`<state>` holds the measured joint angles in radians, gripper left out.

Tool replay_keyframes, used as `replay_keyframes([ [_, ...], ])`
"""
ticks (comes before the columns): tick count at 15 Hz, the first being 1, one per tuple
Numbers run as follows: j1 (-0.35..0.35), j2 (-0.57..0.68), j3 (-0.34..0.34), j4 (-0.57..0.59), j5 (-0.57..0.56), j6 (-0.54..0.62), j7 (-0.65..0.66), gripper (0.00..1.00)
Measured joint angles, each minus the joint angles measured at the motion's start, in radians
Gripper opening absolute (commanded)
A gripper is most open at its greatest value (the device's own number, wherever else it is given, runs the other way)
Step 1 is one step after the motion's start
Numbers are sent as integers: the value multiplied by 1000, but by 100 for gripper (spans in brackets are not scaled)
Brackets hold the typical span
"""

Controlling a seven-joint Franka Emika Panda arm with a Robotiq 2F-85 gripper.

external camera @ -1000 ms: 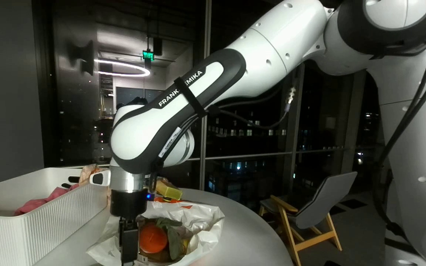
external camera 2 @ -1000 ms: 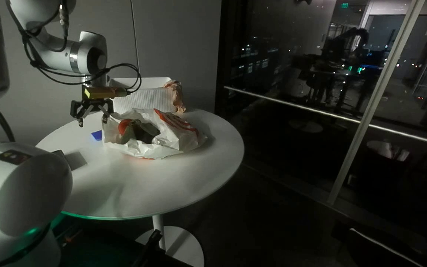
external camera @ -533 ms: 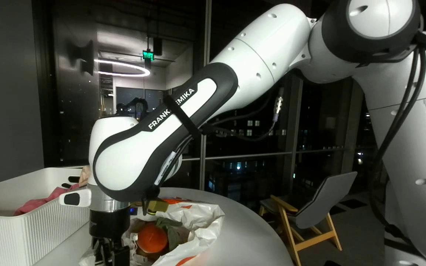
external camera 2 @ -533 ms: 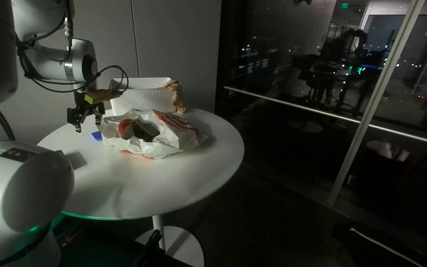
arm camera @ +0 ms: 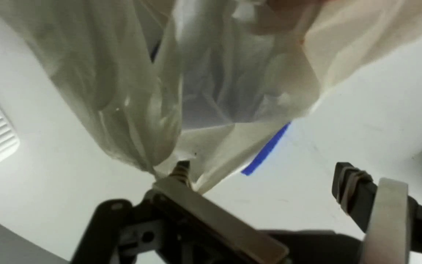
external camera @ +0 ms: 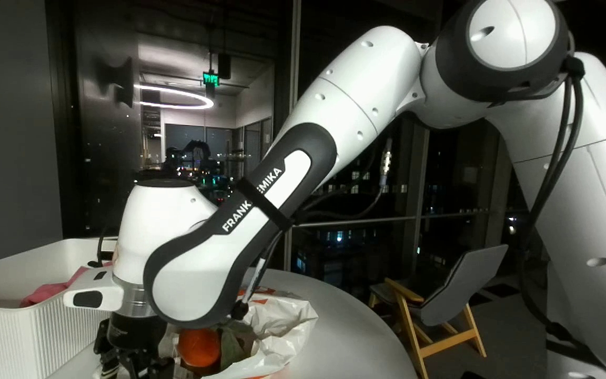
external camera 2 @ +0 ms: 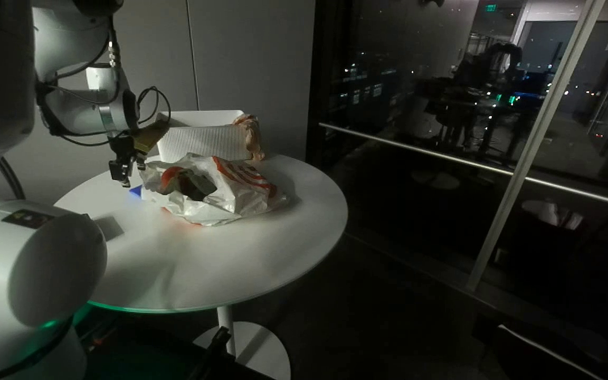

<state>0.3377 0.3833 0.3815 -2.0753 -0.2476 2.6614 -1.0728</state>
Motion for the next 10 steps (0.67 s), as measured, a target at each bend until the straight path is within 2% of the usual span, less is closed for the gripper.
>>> replay_keyframes([
  [3,60,-8,-89,1,-227,-3,96,100],
  [6,115,-47,-151,4,-458,-2,252,100],
  [8,130,-79,-157,5,-590,-2,365,100],
  [10,124,-100,-132,1,-603,-6,384,100],
])
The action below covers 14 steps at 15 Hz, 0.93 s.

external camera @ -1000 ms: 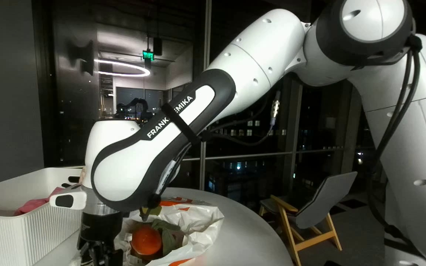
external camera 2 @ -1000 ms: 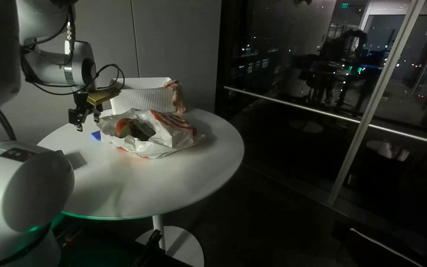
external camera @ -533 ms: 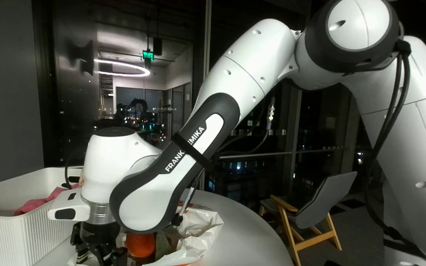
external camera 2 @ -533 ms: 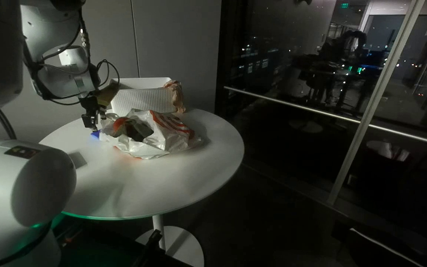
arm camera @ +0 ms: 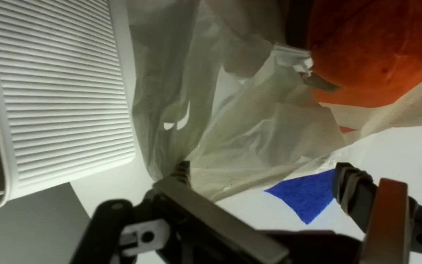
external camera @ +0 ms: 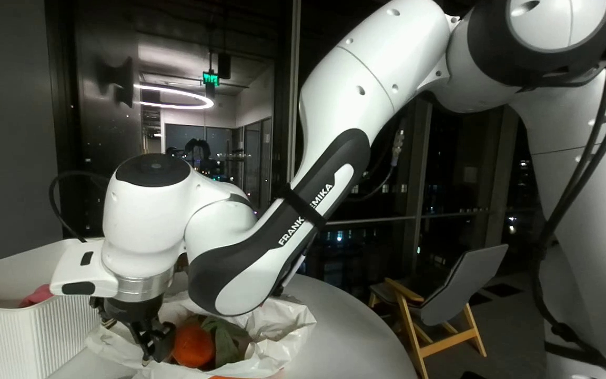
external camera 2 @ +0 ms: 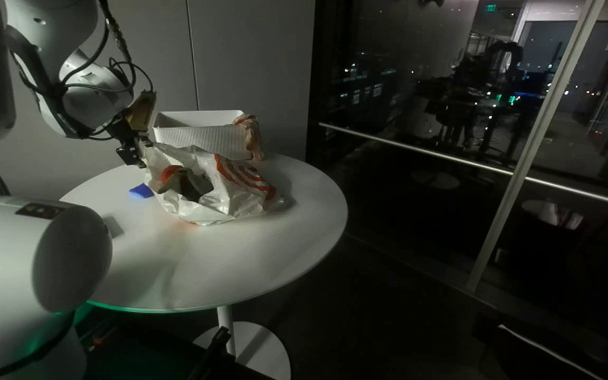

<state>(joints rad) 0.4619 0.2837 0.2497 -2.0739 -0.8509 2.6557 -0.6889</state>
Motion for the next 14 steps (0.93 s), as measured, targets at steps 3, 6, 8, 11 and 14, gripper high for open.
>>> replay_keyframes([
  [3,9,-12,13,11,-103,-143,65,100],
  [6,11,-12,31,24,-184,-342,104,100],
  [8,10,-12,48,33,-197,-447,120,100],
  [11,-14,-13,87,38,-167,-375,119,100],
  [14,-45,-13,119,32,-119,-201,91,100],
])
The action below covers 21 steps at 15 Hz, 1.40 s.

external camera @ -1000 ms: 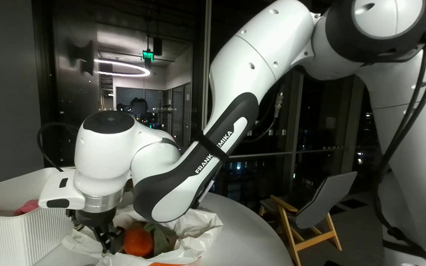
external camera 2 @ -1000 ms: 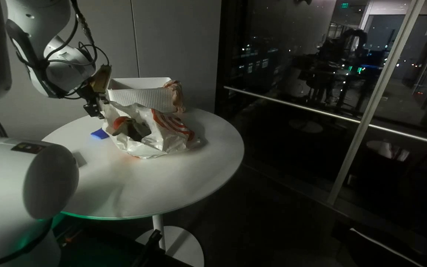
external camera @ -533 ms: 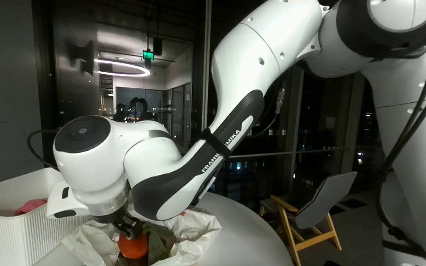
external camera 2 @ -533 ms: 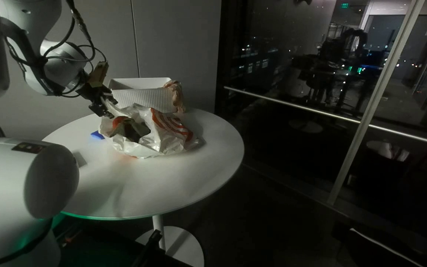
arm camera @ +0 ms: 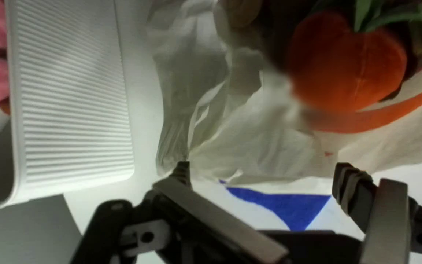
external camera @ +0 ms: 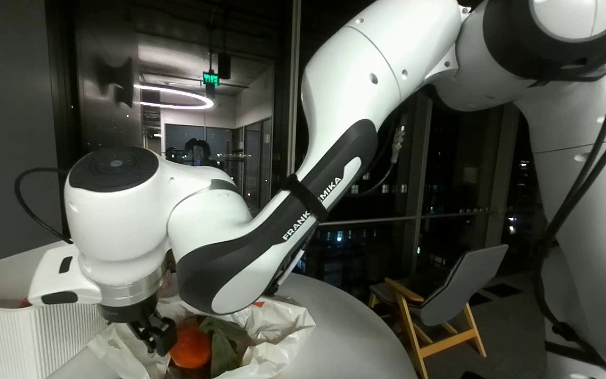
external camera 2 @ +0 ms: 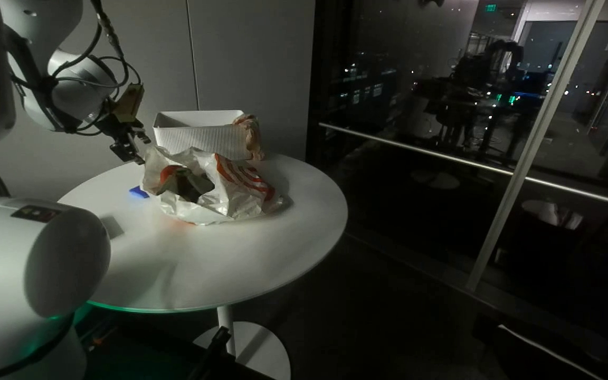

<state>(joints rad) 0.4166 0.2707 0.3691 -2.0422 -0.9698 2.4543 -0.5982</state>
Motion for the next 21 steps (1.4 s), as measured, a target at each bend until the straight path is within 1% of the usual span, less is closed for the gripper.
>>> replay_keyframes([
  [3,-26,13,25,-19,92,155,-79,100],
  [5,-42,45,41,-27,186,198,-163,100],
  [7,-50,88,46,-28,253,201,-231,100],
  [11,-58,170,37,-8,290,201,-296,100],
  [14,-62,206,32,16,301,201,-323,100],
  [16,-57,217,16,34,298,201,-333,100],
  [21,-50,236,-12,68,298,153,-369,100],
])
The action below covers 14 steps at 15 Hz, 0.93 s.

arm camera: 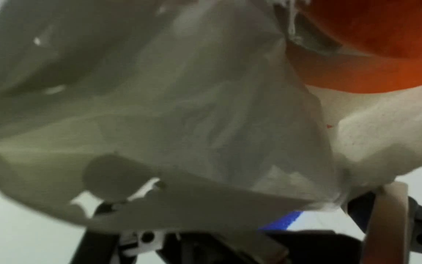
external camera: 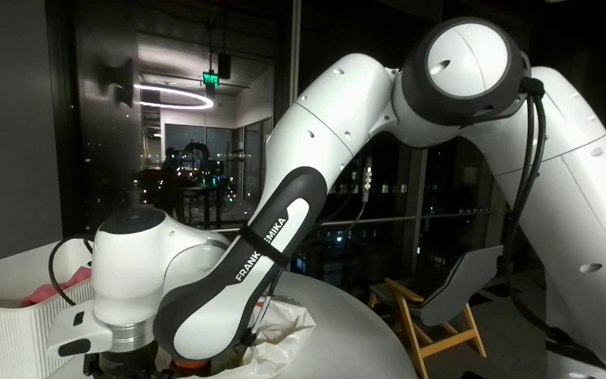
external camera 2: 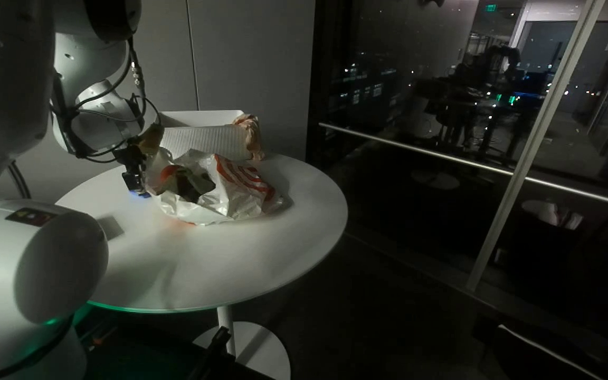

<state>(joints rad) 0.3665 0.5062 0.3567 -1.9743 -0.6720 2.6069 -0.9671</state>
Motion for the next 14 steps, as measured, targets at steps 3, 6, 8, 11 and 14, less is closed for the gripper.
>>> replay_keyframes([
  [3,4,18,-6,22,0,-46,-9,100],
  [6,8,34,-7,40,1,-73,-20,100],
  [8,8,39,-5,48,5,-79,-44,75],
  [11,8,43,-4,58,11,-79,-70,59],
  [14,8,43,-4,67,24,-80,-83,38],
])
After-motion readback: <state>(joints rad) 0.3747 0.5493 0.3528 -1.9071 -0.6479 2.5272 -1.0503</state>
